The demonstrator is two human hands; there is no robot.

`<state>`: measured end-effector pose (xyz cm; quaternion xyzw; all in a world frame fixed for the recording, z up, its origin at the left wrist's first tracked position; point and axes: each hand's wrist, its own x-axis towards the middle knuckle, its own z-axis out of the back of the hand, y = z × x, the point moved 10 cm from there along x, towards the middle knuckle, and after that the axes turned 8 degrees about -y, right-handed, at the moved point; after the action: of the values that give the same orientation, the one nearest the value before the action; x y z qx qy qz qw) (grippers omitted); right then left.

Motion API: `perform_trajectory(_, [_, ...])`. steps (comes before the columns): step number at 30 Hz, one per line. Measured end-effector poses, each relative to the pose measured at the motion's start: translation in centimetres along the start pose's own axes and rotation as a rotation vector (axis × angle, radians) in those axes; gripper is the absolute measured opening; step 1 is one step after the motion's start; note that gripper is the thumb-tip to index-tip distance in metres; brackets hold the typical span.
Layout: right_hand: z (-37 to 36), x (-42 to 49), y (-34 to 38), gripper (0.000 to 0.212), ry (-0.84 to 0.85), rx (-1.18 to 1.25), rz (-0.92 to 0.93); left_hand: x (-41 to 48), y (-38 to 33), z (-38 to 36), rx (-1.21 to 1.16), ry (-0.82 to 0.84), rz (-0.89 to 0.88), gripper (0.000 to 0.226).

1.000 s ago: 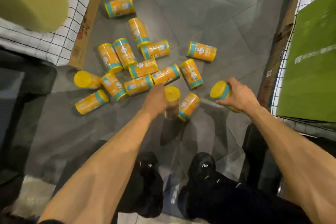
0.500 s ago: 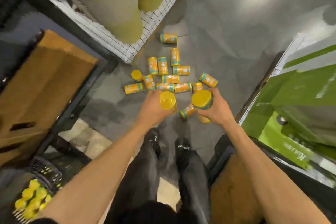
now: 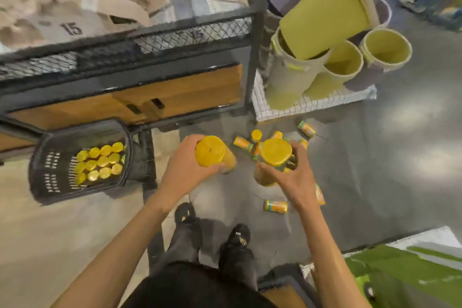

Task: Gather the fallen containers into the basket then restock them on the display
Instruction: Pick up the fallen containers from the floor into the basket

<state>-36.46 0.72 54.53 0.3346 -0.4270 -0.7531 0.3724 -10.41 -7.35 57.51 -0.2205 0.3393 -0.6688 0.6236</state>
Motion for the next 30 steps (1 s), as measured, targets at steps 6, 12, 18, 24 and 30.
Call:
perform_trajectory(6, [-9.5,-3.4,12.2,0.062,0.19,-0.018,0.231,-3.9,4.7,14.7,-0.087,-0.343,0.059,0.066])
perform_trajectory(12, [-21.0,-8.4,19.9,0.065,0.292,-0.017,0.357,-8.4,12.2,26.8,-0.055,-0.541,0.087,0.076])
perform_trajectory(18, [-31.1,-15.9,24.5,0.063,0.392,-0.027,0.468,-14.0,20.4,35.2,-0.062,-0.627,0.154,0.07])
perform_trajectory(24, [-38.6,-20.8,25.9,0.065,0.506,-0.053,0.473,-17.7,26.5,40.6,-0.066,-0.667,0.219,0.069])
perform_trajectory(30, [-45.9,-22.3,26.4,0.067,0.586,-0.161,0.512,-18.4,32.4,44.0,-0.038,-0.691,0.303,0.068])
